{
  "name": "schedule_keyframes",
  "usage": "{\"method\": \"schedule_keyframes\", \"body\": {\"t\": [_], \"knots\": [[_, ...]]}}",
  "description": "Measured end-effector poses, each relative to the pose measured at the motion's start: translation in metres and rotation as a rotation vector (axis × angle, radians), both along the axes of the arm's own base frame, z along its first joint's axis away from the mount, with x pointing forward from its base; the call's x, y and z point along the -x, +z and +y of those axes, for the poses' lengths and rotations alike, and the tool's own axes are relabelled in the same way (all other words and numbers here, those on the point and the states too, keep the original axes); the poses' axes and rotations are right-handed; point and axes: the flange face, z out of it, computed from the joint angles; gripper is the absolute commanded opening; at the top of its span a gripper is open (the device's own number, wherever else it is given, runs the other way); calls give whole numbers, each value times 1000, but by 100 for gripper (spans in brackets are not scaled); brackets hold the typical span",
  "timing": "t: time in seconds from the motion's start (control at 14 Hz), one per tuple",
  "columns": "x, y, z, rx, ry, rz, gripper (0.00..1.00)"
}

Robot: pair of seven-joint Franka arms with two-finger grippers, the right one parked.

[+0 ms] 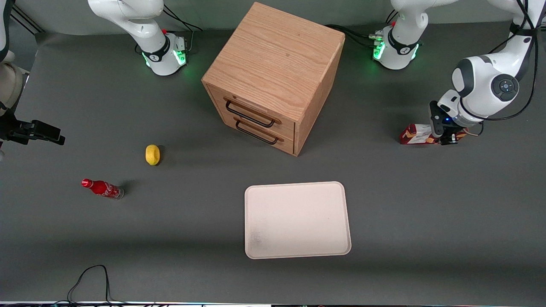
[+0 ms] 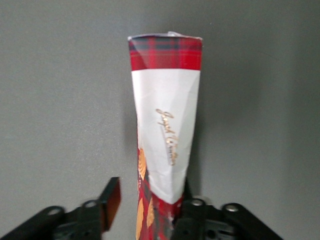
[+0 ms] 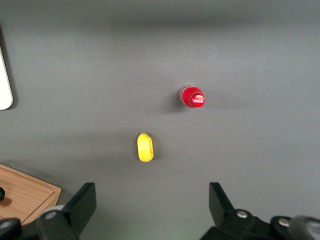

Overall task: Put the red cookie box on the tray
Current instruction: 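Lift the cookie box upright with the left gripper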

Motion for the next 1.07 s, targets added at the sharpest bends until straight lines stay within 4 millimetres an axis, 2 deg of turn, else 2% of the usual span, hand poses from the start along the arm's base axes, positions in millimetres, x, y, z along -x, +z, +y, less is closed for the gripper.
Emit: {"method": "schedule_keyframes", "body": {"t": [0.5,0.64,0.79,1.07], "knots": [[1,1,0,0,1,2,0],[-2,18,1,-2,3,11,0],[-15,63,4,-4,9,44,0],[-54,205,8,-17,46,85,0]]}}
